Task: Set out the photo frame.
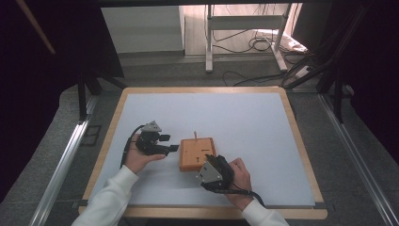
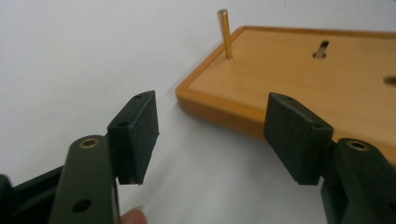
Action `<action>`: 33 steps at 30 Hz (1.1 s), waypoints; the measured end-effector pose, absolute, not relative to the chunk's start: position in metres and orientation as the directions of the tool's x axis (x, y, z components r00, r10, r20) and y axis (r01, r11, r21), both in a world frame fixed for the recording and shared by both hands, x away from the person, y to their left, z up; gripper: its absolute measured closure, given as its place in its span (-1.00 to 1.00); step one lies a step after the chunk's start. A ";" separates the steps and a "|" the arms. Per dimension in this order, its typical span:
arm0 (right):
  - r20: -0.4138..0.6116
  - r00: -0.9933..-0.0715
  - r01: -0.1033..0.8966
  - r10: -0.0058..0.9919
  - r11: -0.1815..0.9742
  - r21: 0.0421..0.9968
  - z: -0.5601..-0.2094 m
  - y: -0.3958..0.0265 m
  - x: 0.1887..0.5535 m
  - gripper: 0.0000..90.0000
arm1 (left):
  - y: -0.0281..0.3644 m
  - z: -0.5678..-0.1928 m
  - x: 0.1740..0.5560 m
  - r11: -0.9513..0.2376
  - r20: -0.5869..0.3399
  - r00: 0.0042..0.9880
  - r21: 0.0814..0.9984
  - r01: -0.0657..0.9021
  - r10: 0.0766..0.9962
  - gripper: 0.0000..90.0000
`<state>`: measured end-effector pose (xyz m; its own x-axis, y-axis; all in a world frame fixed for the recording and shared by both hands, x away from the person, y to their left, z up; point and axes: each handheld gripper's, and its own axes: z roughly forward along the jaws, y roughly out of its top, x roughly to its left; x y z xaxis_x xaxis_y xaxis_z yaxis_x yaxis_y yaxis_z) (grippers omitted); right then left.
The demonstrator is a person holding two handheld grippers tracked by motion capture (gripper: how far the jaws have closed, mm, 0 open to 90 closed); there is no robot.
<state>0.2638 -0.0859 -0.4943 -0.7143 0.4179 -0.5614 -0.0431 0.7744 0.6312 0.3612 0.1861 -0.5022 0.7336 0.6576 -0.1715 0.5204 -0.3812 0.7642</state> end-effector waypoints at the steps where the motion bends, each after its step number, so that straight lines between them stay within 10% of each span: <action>1: -0.561 -0.714 -0.043 0.418 0.775 0.631 -0.494 -0.086 0.264 -0.01 | 0.188 -0.502 0.359 -0.384 -0.165 0.733 0.765 0.518 0.659 -0.23; 33: -0.562 -0.732 -0.048 0.385 0.794 0.606 -0.475 -0.084 0.275 0.14 | 0.197 -0.530 0.331 -0.468 -0.107 0.740 0.713 0.522 0.664 -0.31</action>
<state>0.2753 -0.0836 -0.4747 -0.7321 0.3852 -0.5618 -0.0476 0.7938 0.6063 0.3311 0.1965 -0.5304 0.7402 0.6638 -0.1068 0.5224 -0.4678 0.7129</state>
